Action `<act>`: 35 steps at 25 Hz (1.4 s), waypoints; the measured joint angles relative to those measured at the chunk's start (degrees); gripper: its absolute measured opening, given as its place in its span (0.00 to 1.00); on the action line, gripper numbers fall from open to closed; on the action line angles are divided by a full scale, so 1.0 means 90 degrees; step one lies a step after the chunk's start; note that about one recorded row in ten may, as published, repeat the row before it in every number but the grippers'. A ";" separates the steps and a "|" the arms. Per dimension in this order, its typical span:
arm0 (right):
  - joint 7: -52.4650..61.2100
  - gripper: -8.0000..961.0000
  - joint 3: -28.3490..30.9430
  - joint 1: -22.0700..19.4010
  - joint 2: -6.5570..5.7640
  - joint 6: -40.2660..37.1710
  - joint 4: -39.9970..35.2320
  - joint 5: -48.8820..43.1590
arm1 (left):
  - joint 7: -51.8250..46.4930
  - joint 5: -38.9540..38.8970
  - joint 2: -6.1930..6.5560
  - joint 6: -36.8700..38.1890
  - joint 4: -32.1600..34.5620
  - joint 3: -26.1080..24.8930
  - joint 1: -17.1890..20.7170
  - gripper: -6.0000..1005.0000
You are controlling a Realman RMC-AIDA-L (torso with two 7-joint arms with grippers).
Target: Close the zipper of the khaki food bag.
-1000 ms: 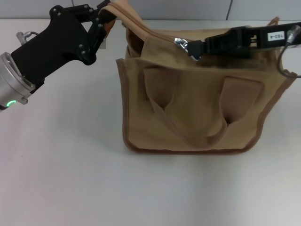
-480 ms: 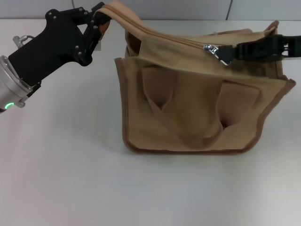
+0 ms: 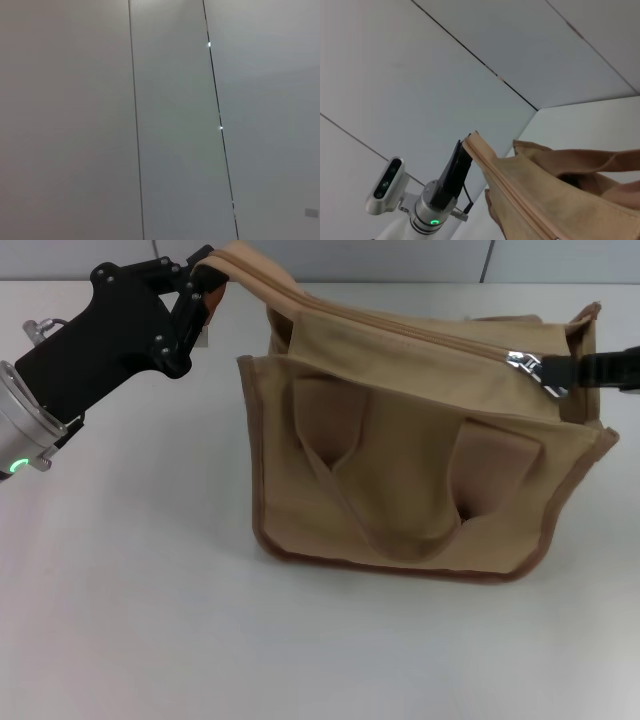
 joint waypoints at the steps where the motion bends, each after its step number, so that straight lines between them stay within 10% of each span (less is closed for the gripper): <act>1: -0.0035 0.02 0.0039 -0.0076 -0.0037 -0.0044 0.0006 -0.0002 | 0.0000 -0.0002 -0.0001 -0.0013 -0.0026 0.0000 -0.0002 0.02; 28: -0.0306 0.02 0.0444 -0.0181 -0.0142 -0.0308 0.0096 -0.0144 | -0.0068 -0.0001 -0.0001 -0.0074 -0.0054 0.0007 -0.0046 0.02; 35: -0.0958 0.31 0.0779 -0.0244 -0.0084 -0.0387 0.0096 -0.0006 | -0.0072 0.0001 -0.0011 -0.0071 -0.0062 0.0001 -0.0050 0.02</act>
